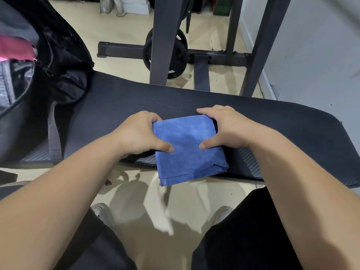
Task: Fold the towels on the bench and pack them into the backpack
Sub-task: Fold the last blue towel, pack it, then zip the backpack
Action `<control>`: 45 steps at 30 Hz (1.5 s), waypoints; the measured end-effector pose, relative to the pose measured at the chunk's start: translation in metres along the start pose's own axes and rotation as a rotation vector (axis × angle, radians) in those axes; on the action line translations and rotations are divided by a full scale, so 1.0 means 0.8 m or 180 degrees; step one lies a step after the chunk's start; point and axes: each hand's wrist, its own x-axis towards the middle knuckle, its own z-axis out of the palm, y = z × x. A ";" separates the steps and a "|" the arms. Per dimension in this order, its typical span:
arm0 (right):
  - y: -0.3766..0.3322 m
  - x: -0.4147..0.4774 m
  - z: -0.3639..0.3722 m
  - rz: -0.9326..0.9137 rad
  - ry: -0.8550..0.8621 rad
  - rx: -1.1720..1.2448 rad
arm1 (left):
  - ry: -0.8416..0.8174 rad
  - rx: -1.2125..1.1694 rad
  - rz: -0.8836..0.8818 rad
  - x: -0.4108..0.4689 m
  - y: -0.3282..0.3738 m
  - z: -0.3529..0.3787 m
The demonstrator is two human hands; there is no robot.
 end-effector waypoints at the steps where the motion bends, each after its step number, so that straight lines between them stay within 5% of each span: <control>1: 0.000 0.003 -0.003 0.0015 -0.0025 -0.0007 | 0.0001 -0.0094 -0.0044 0.002 -0.001 -0.001; 8: -0.007 0.013 -0.007 -0.0122 0.0045 0.0281 | 0.0066 -0.0218 0.0252 0.007 0.005 -0.006; 14: -0.011 0.024 -0.008 -0.0348 0.1131 0.0703 | 0.1510 0.0477 0.0956 0.029 -0.005 -0.017; 18: -0.013 0.019 -0.010 -0.0393 0.1081 0.0891 | 0.1814 0.0507 0.1130 0.037 -0.014 -0.009; 23: -0.013 0.007 -0.002 -0.0346 0.0588 0.0608 | 0.1738 0.0632 0.1305 0.028 -0.020 -0.004; 30: -0.022 0.001 0.017 -0.0718 0.1016 0.0112 | 0.1503 0.0690 0.1545 -0.004 -0.014 -0.006; 37: -0.026 -0.002 0.039 -0.1008 0.1444 -0.0201 | 0.0836 0.2044 0.1280 -0.037 -0.006 0.033; 45: -0.032 -0.024 0.037 -0.0850 0.1328 -0.0144 | 0.0509 0.2183 0.1095 -0.041 -0.025 0.049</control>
